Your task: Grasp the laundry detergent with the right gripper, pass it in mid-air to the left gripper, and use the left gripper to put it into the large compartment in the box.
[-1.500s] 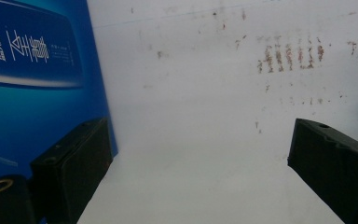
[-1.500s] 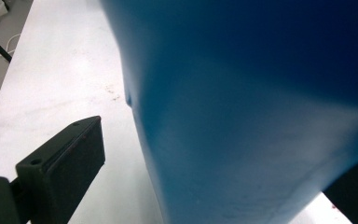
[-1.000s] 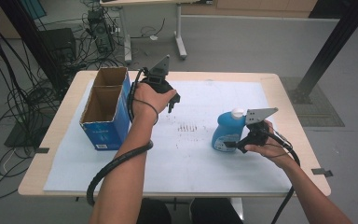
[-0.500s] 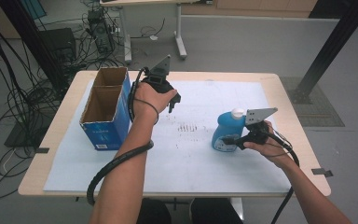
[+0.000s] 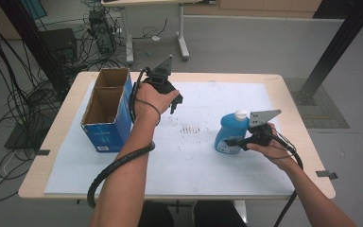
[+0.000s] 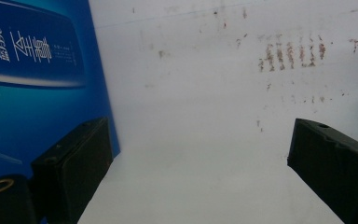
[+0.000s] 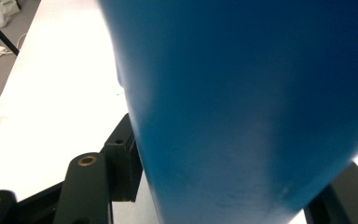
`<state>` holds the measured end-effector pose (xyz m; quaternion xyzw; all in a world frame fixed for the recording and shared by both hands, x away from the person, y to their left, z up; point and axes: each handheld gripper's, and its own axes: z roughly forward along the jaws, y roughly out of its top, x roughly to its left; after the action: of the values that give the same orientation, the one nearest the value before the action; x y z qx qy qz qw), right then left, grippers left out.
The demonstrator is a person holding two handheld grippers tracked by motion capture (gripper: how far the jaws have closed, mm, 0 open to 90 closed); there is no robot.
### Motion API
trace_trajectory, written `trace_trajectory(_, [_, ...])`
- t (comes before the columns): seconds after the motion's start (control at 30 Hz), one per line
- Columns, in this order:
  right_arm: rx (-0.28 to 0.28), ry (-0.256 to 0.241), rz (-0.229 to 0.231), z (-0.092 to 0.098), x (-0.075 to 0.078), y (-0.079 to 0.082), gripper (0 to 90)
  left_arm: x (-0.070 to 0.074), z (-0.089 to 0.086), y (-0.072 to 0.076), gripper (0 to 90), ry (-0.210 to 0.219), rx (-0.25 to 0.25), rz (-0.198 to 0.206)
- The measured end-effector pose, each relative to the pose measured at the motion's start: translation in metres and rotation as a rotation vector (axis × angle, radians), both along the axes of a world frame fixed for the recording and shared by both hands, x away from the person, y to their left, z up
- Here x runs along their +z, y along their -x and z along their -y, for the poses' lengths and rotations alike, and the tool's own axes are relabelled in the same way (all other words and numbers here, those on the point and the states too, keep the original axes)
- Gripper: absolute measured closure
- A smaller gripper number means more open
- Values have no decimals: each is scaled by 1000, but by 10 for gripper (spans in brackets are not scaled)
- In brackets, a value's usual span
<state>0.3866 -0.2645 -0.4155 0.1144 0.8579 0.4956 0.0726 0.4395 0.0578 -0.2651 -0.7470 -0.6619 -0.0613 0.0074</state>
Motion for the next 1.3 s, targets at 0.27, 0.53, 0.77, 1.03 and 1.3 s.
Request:
trace_trajectory(0.27, [-2, -6, -9, 0, 0, 0, 404, -1, -3, 0, 70, -4, 6, -1])
trace_trajectory(0.53, [-3, -5, -9, 0, 0, 0, 405, -1, -1, 0, 70, -5, -1, -2])
trace_trajectory(0.77, [-6, -3, -6, 0, 0, 0, 405, 0, 0, 1, 70, -3, 1, 0])
trace_trajectory(1.03, [-6, -8, -7, 1, 0, 0, 406, 0, -2, 2, 71, -8, 1, -1])
trace_trajectory(1.3, [-5, -11, -7, 1, -1, 0, 408, 1, -2, 2, 71, -7, 2, 3])
